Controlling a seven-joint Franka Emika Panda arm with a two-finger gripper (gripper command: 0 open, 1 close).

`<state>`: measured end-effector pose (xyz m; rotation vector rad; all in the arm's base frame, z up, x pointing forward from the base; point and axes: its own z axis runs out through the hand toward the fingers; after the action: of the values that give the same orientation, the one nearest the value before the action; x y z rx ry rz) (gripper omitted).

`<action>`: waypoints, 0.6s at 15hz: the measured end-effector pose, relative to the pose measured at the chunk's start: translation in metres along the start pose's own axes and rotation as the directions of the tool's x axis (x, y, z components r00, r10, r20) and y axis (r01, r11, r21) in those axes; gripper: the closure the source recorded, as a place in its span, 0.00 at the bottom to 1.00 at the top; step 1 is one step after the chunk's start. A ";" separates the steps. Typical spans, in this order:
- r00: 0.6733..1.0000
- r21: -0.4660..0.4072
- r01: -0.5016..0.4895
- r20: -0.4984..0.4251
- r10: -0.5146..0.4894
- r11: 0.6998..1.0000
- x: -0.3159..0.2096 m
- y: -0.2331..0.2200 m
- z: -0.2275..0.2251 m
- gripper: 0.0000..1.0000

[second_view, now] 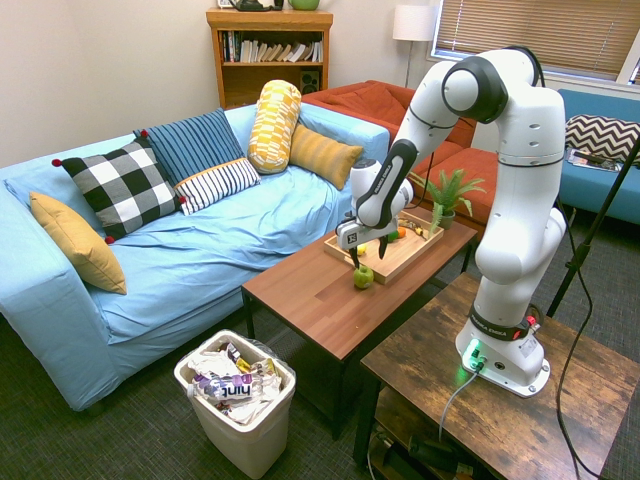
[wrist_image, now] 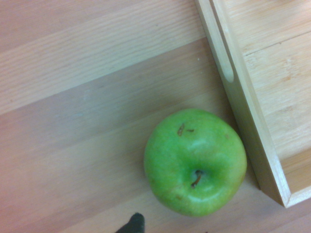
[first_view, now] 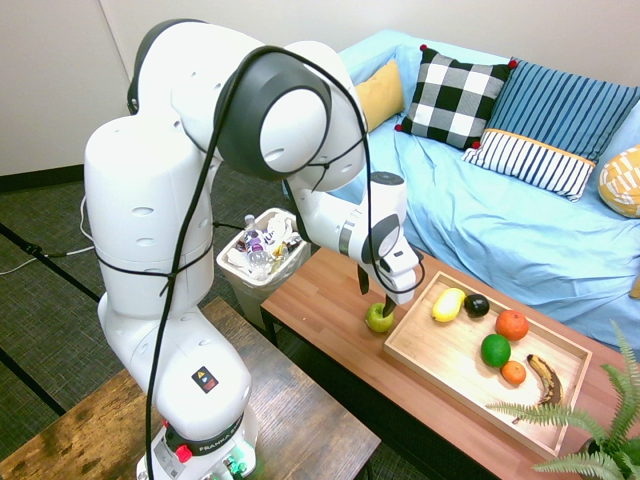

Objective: Put the apple in the tray

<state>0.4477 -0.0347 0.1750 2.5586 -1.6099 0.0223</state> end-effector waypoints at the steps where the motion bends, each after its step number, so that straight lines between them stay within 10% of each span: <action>1: 1.000 -0.002 -0.008 0.001 0.008 1.000 0.002 -0.001 0.009 0.00; 9: 0.998 -0.007 -0.061 0.011 0.061 0.998 0.007 -0.020 0.050 0.00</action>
<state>0.4662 -0.0378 0.1241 2.5084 -1.6889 0.0079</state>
